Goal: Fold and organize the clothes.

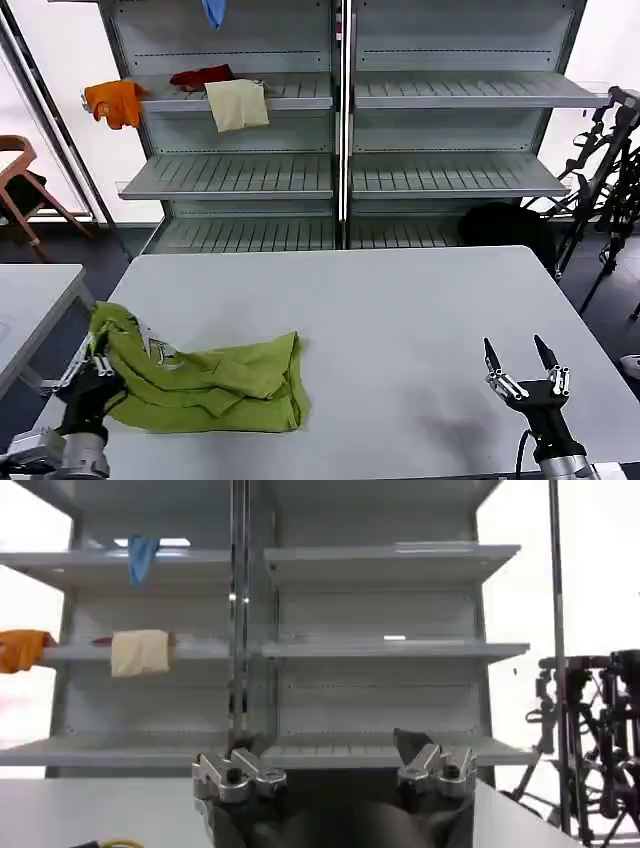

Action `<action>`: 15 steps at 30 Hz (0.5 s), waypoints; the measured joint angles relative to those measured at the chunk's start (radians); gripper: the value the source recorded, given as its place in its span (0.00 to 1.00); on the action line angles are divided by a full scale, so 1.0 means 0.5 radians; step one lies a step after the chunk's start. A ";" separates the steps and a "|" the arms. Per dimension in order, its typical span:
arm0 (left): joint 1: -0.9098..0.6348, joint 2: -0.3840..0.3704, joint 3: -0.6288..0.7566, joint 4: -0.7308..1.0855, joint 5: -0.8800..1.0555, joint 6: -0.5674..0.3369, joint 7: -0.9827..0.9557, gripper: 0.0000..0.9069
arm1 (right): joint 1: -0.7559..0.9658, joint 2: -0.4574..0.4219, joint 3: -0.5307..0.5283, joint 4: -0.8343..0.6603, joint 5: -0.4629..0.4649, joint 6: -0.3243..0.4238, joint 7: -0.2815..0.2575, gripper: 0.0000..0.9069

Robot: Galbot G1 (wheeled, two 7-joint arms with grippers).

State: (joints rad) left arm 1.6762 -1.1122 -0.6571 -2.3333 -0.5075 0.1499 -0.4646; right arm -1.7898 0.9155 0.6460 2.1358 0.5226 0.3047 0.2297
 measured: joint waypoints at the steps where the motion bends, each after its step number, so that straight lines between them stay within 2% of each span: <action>1: -0.016 0.000 0.043 0.006 0.032 -0.005 0.019 0.00 | -0.001 0.001 0.000 0.000 -0.001 0.000 0.000 1.00; 15: -0.160 -0.064 0.623 0.188 0.461 -0.074 0.123 0.01 | 0.011 0.007 -0.011 -0.006 -0.006 -0.001 0.001 1.00</action>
State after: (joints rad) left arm 1.5961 -1.1441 -0.3458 -2.2394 -0.2769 0.1131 -0.4032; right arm -1.7845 0.9190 0.6404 2.1326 0.5195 0.3042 0.2301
